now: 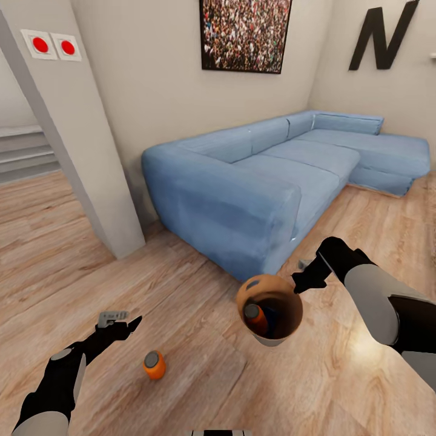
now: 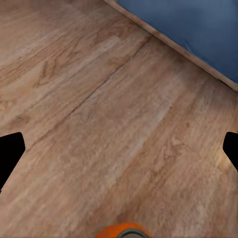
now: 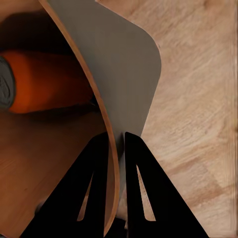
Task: Put the three can of soda from the living room inside the tash can in the kitchen.
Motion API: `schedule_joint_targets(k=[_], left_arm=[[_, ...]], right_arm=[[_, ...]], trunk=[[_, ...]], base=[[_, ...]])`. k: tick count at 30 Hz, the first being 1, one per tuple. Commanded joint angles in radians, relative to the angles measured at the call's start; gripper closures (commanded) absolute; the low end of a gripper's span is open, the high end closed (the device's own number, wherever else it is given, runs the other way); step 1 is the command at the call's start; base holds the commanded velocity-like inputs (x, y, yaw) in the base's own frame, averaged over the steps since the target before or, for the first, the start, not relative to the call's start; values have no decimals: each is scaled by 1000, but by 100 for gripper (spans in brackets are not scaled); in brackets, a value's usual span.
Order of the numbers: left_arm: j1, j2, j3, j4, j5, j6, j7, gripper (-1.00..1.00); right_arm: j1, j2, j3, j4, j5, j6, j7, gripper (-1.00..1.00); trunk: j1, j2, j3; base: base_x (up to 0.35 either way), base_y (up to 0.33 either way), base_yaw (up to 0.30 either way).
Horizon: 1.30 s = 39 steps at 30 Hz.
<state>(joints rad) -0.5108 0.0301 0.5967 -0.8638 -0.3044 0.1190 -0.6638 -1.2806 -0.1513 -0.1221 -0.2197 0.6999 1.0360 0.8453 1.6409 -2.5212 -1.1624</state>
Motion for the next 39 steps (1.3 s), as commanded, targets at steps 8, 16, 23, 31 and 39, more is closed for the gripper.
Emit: schedule_joint_targets(k=[8,16,23,31,39], left_arm=[[0,-1,-22,0,0,-2,0,-100],[0,-1,-32,0,0,-2,-1,-100],[0,0,-108,0,-1,-1,1,-100],[0,5,-121,40,-1,-4,1,-100],[-5,8,-124,205,-1,-90,70,-100]], right_arm=[[0,-9,-11,1,-31,11,6,100],[1,-9,-11,2,-31,11,6,100],[1,-11,-12,2,-31,11,6,100],[1,-16,-12,2,-31,11,6,100],[3,-18,-13,2,-31,11,6,100]], trunk=[[0,0,9],[0,0,18],[0,0,27],[0,0,37],[0,0,47]], base=[[145,191,-193],[12,36,-186],[-228,4,-180],[-319,3,-175],[-269,101,-169]])
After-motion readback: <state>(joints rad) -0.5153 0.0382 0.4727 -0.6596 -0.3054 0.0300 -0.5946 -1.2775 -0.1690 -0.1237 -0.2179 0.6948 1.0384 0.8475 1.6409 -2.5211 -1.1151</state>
